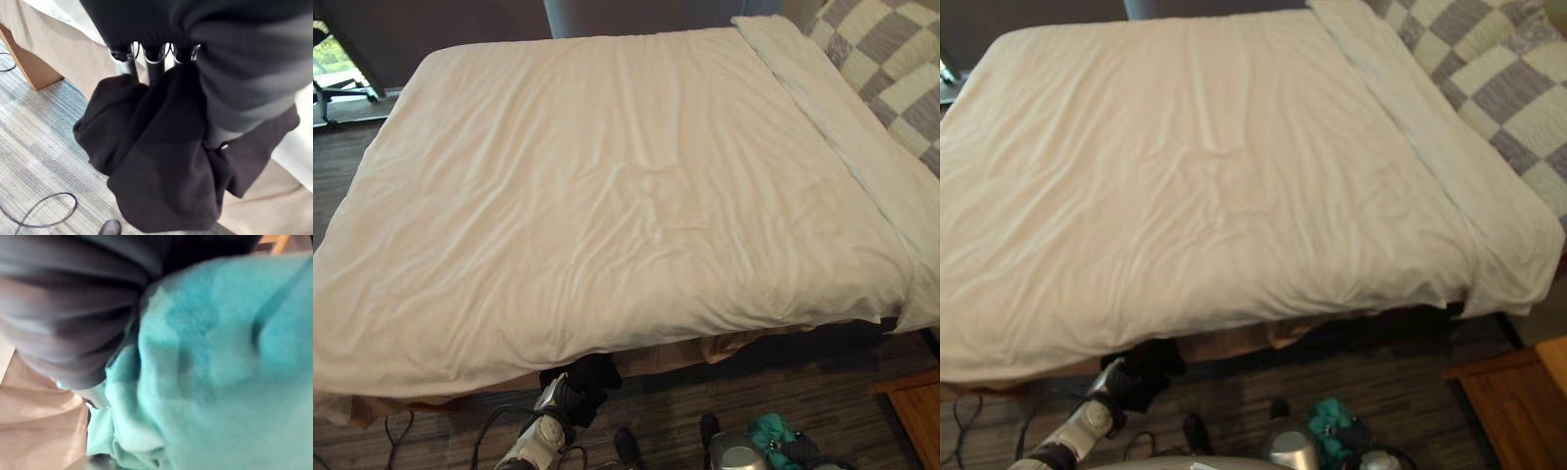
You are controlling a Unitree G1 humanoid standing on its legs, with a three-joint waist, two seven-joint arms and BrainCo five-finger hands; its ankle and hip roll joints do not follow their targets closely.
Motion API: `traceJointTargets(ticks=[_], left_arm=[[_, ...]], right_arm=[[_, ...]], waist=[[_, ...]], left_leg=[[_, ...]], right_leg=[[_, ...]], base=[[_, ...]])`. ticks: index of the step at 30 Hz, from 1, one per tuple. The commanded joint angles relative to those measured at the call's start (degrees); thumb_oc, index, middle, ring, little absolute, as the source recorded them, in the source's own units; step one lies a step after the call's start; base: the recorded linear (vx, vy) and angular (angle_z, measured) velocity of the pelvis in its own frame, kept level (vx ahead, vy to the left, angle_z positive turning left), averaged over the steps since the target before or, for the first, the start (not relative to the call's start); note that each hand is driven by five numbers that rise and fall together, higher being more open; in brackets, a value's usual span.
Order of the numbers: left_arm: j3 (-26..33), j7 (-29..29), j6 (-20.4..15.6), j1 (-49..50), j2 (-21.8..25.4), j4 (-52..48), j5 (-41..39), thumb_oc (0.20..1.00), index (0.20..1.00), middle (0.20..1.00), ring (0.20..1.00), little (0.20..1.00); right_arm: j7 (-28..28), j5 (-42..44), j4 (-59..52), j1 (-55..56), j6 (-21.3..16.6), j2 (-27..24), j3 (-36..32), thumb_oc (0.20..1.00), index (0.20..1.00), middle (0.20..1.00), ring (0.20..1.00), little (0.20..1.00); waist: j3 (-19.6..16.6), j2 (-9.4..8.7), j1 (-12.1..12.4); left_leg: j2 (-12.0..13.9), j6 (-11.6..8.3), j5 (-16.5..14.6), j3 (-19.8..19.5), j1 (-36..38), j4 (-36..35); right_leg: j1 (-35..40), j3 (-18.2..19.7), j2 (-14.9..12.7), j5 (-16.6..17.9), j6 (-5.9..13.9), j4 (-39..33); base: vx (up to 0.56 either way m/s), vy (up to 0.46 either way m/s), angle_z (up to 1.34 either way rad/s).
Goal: Tidy up the quilt and then pick up the clothes from the bed and put them into the laundry hamper.
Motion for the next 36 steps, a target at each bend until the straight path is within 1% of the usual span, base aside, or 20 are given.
traceJointTargets(ticks=[1,3,8,12,13,14,15,17,18,21,22,23,24,25,26,28,29,34,35,36], left_arm=[[1.58,0.70,-1.03,-0.46,1.87,0.35,-5.06,0.200,0.200,0.200,0.200,0.200],[2.45,0.41,-1.04,-1.44,0.32,2.79,-9.57,0.200,0.200,0.200,0.200,0.200],[7.52,4.34,-1.93,-1.47,-3.39,4.73,-19.18,0.200,0.200,0.200,0.200,0.200],[9.36,4.66,-1.95,-1.96,-4.72,3.77,-22.23,0.200,0.200,0.200,0.200,0.200],[9.57,4.43,-1.95,-1.59,-4.33,3.87,-21.72,0.200,0.200,0.200,0.200,0.200],[9.56,4.43,-1.94,-1.57,-4.32,3.85,-21.72,0.200,0.200,0.200,0.200,0.200],[9.46,4.36,-1.39,-1.28,-4.04,4.89,-20.78,0.200,0.200,0.200,0.200,0.200],[9.36,4.50,-0.64,-0.81,-3.84,6.52,-19.22,0.200,0.200,0.200,0.200,0.200],[9.34,4.51,-0.64,-0.76,-3.85,6.53,-19.20,0.200,0.200,0.200,0.200,0.200],[7.93,4.40,0.32,-0.35,-4.78,8.16,-17.00,0.200,0.200,0.200,0.200,0.200],[7.91,4.39,0.33,-0.37,-4.76,8.17,-16.99,0.200,0.200,0.200,0.200,0.200],[7.59,4.13,0.40,-0.53,-4.27,8.68,-16.44,0.200,0.200,0.200,0.200,0.200],[7.65,4.12,0.39,-0.58,-4.26,8.72,-16.44,0.200,0.200,0.200,0.200,0.200],[7.22,4.11,0.19,-1.14,-3.65,7.83,-16.45,0.200,0.200,0.200,0.200,0.200],[6.73,3.95,0.23,-1.70,-3.43,7.87,-16.18,0.200,0.200,0.200,0.200,0.200],[6.22,3.98,0.13,-2.05,-3.20,8.42,-15.50,0.200,0.200,0.200,0.200,0.200],[3.22,1.35,1.03,-1.93,-6.22,17.01,-10.86,0.200,0.200,0.200,0.200,0.200],[2.86,1.53,1.01,-2.52,-5.95,15.93,-11.05,0.200,0.200,0.200,0.200,0.200],[2.08,1.78,1.01,-3.25,-5.80,14.89,-11.10,0.200,0.200,0.200,0.200,0.200],[2.07,1.77,1.02,-3.27,-5.80,14.89,-11.10,0.200,0.200,0.200,0.200,0.200]], right_arm=[[-1.10,-3.49,2.93,-7.22,-1.14,0.70,0.87,0.200,0.200,0.200,0.200,0.200],[-2.17,-6.76,8.08,-8.84,0.38,0.98,2.88,0.200,0.200,0.200,0.200,0.200],[-4.70,-6.01,6.04,-11.04,-0.46,0.12,3.86,0.200,0.200,0.200,0.200,0.200],[-6.88,-3.35,5.85,-11.24,0.08,-1.92,0.64,0.200,0.200,0.200,0.200,0.200],[-7.20,-3.07,5.81,-10.64,0.19,-1.72,-0.19,0.200,0.200,0.200,0.200,0.200],[-7.20,-3.08,5.80,-10.62,0.20,-1.70,-0.19,0.200,0.200,0.200,0.200,0.200],[-7.64,-2.86,6.39,-9.49,0.46,-1.59,-1.13,0.200,0.200,0.200,0.200,0.200],[-8.45,-4.74,7.78,-8.32,1.20,-1.77,-1.73,0.200,0.200,0.200,0.200,0.200],[-8.47,-4.78,7.81,-8.28,1.17,-1.76,-1.74,0.200,0.200,0.200,0.200,0.200],[-9.25,-5.54,9.50,-7.13,2.20,-1.00,-3.77,0.200,0.200,0.200,0.200,0.200],[-9.25,-5.54,9.52,-7.14,2.19,-0.98,-3.80,0.200,0.200,0.200,0.200,0.200],[-9.35,-4.45,7.75,-7.50,1.77,-0.35,-3.67,0.200,0.200,0.200,0.200,0.200],[-9.35,-4.43,7.75,-7.55,1.78,-0.34,-3.63,0.200,0.200,0.200,0.200,0.200],[-9.46,-2.78,6.22,-8.60,1.09,0.35,-2.81,0.200,0.200,0.200,0.200,0.200],[-9.73,-2.34,5.75,-8.70,0.93,0.48,-2.27,0.200,0.200,0.200,0.200,0.200],[-9.78,-1.52,4.96,-7.92,0.66,0.58,-1.77,0.200,0.200,0.200,0.200,0.200],[-6.36,-7.45,9.53,-5.71,0.68,-0.06,4.55,0.200,0.200,0.200,0.200,0.200],[-6.26,-7.31,7.89,-6.44,0.52,-0.75,4.45,0.200,0.200,0.200,0.200,0.200],[-6.54,-6.54,6.74,-6.75,0.51,-1.34,4.09,0.200,0.200,0.200,0.200,0.200],[-6.53,-6.55,6.72,-6.76,0.53,-1.34,4.06,0.200,0.200,0.200,0.200,0.200]], waist=[[0.33,-0.19,3.46],[-0.13,-0.41,6.39],[0.60,1.15,11.41],[1.94,1.00,10.72],[1.56,0.57,10.64],[1.57,0.60,10.50],[0.30,0.08,10.58],[-1.30,-0.14,10.83],[-1.27,-0.11,10.64],[-3.05,0.30,11.57],[-3.11,0.19,11.40],[-1.86,0.01,10.47],[-1.88,-0.07,10.53],[0.51,0.14,8.36],[1.16,0.19,7.81],[1.64,-0.16,7.22],[-2.37,0.18,11.30],[-1.17,-0.10,11.38],[0.84,-0.66,11.88],[0.73,-0.53,11.76]], left_leg=[[1.68,-3.21,-5.25,-3.63,2.40,0.27],[-0.75,-2.49,-4.67,-10.53,0.83,0.27],[-2.06,-3.61,-1.78,-14.31,-3.87,0.88],[4.72,-4.83,-3.53,6.83,-6.68,10.05],[5.92,-4.82,-4.54,8.45,-6.07,12.30],[5.97,-4.83,-4.66,8.29,-6.17,12.53],[8.20,-5.74,-6.62,8.31,-4.41,16.27],[11.27,-6.67,-6.45,9.40,-1.41,15.69],[11.26,-6.73,-6.38,9.17,-1.35,15.59],[6.78,-6.14,-5.68,4.11,1.18,4.75],[6.52,-6.02,-5.49,3.94,1.19,4.43],[4.32,-4.50,-5.24,1.77,2.09,0.94],[4.23,-4.45,-5.27,1.88,2.06,0.93],[3.17,-3.21,-4.13,-0.54,1.62,0.27],[2.43,-2.91,-4.10,-1.80,1.45,0.27],[1.27,-2.43,-4.62,-3.54,1.30,0.27],[0.77,-3.93,-5.87,-6.42,7.29,0.99],[1.65,-4.56,-6.64,-6.24,4.60,8.89],[3.31,-5.89,-2.07,-6.63,-1.31,20.77],[3.51,-5.96,-2.34,-6.86,-1.86,21.43]], right_leg=[[-3.99,9.06,3.97,-1.87,2.69,1.46],[-1.20,12.03,4.72,-2.75,-0.43,-2.69],[3.27,3.76,1.52,-0.99,-0.79,-12.10],[4.83,-10.11,-3.92,-1.02,0.12,-12.24],[5.68,-13.11,-4.95,-0.57,0.04,-12.29],[5.79,-13.27,-4.92,-0.57,0.04,-12.34],[8.02,-17.78,-6.46,-1.13,-0.18,-11.93],[9.09,-22.63,-7.83,-1.32,-0.30,-11.11],[9.28,-22.86,-7.79,-1.40,-0.30,-11.11],[8.81,-28.56,-11.68,0.67,1.61,-6.54],[8.74,-28.74,-11.93,0.59,1.75,-6.33],[4.84,-24.32,-12.13,0.80,1.67,0.55],[4.51,-24.11,-12.31,0.58,1.71,1.02],[-3.25,-10.33,-4.68,-0.50,0.71,3.55],[-4.75,-4.02,-0.86,-1.32,1.49,2.25],[-3.83,0.93,1.05,-1.05,0.55,-1.59],[10.90,-1.02,3.62,-3.69,-2.87,-13.51],[11.28,-1.04,3.94,-4.44,-3.70,-13.03],[12.11,-0.90,4.23,-4.90,-5.09,-12.43],[11.92,-1.04,4.40,-4.89,-5.15,-12.38]], base=[[0.01,-0.065,0.90],[0.03,-0.186,1.47],[-0.06,-0.147,1.59],[-0.29,0.053,2.05],[-0.22,0.041,1.67],[-0.14,0.103,1.85],[-0.07,0.155,1.33],[-0.07,0.179,1.72],[0.02,0.309,2.09],[0.00,0.367,1.34],[0.03,0.345,1.72],[0.04,0.230,1.75],[-0.05,0.411,1.62],[-0.11,0.262,0.95],[-0.10,0.304,0.83],[0.00,0.116,0.85],[0.05,0.015,0.73],[0.05,-0.079,0.24],[0.03,-0.125,0.08],[0.06,-0.233,0.15]])
